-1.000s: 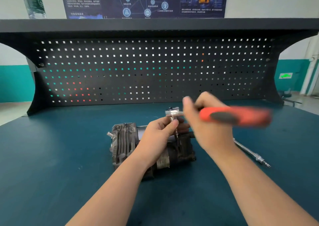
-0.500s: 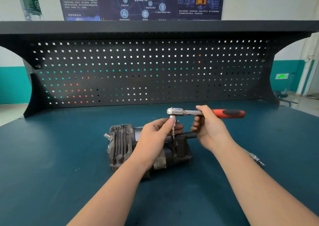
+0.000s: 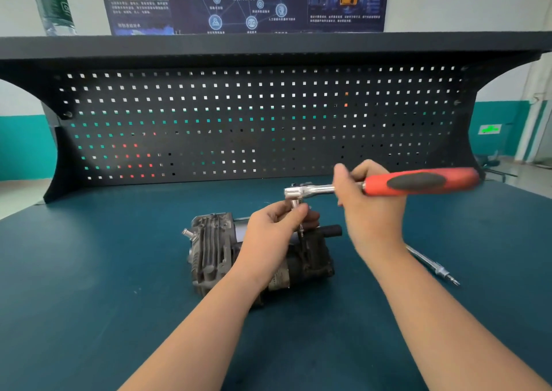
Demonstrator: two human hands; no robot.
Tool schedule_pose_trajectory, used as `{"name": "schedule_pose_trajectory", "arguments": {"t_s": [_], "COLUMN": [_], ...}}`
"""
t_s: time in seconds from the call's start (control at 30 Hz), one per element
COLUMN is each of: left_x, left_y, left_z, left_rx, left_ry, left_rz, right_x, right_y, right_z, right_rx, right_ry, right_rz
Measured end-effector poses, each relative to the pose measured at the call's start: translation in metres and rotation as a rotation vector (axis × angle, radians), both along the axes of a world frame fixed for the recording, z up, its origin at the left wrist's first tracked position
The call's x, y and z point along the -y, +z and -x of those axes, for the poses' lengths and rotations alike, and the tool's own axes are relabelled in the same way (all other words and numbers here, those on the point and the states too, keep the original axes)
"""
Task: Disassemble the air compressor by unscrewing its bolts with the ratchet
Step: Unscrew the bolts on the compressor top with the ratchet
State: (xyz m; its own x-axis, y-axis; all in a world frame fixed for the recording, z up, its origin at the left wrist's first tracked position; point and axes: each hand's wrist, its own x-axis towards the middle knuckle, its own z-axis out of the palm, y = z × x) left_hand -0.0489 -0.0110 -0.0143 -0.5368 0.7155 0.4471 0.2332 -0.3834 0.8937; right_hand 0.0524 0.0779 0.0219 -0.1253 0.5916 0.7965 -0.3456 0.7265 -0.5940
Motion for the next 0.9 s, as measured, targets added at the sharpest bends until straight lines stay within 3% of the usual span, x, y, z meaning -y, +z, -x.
{"name": "schedule_pose_trajectory", "arguments": {"t_s": [0.07, 0.13, 0.23, 0.27, 0.33, 0.4, 0.5, 0.57, 0.63, 0.7, 0.83, 0.9], "left_x": [-0.001, -0.001, -0.001, -0.001, -0.001, -0.002, -0.002, -0.001, 0.0, -0.001, -0.003, -0.004], "left_y": [-0.001, -0.002, -0.002, -0.003, -0.003, -0.003, -0.002, -0.001, -0.002, -0.003, -0.004, -0.004], "left_z": [0.001, 0.001, 0.003, 0.004, 0.006, 0.007, 0.007, 0.004, 0.002, 0.003, 0.004, 0.005], "left_rx": [0.059, 0.056, 0.047, 0.039, 0.026, 0.027, -0.083, -0.123, -0.092, 0.004, 0.13, 0.124], "left_ry": [-0.004, -0.008, -0.024, -0.041, -0.075, -0.096, -0.035, 0.0, -0.007, -0.038, -0.041, -0.056], "left_rz": [-0.006, -0.009, 0.001, 0.007, 0.021, 0.024, 0.023, 0.016, -0.007, -0.028, -0.063, -0.045], "right_x": [-0.02, -0.032, -0.028, -0.023, -0.008, 0.011, 0.037, 0.037, 0.027, 0.011, -0.028, -0.034], "right_y": [-0.003, -0.012, -0.013, -0.009, 0.001, 0.007, 0.006, 0.002, 0.0, 0.001, -0.009, -0.022], "right_z": [0.003, 0.01, 0.018, 0.017, 0.011, 0.003, -0.002, 0.0, -0.001, -0.002, 0.005, 0.014], "right_rx": [-0.047, -0.04, -0.093, -0.141, -0.109, 0.017, 0.094, 0.077, 0.075, 0.052, -0.072, -0.028], "right_ry": [0.347, 0.603, 0.603, 0.541, 0.3, -0.012, -0.17, -0.203, -0.122, -0.019, 0.604, 0.641], "right_rz": [0.581, 0.964, 0.987, 0.896, 0.528, 0.011, -0.732, -0.87, -0.599, -0.132, 0.969, 1.106]}}
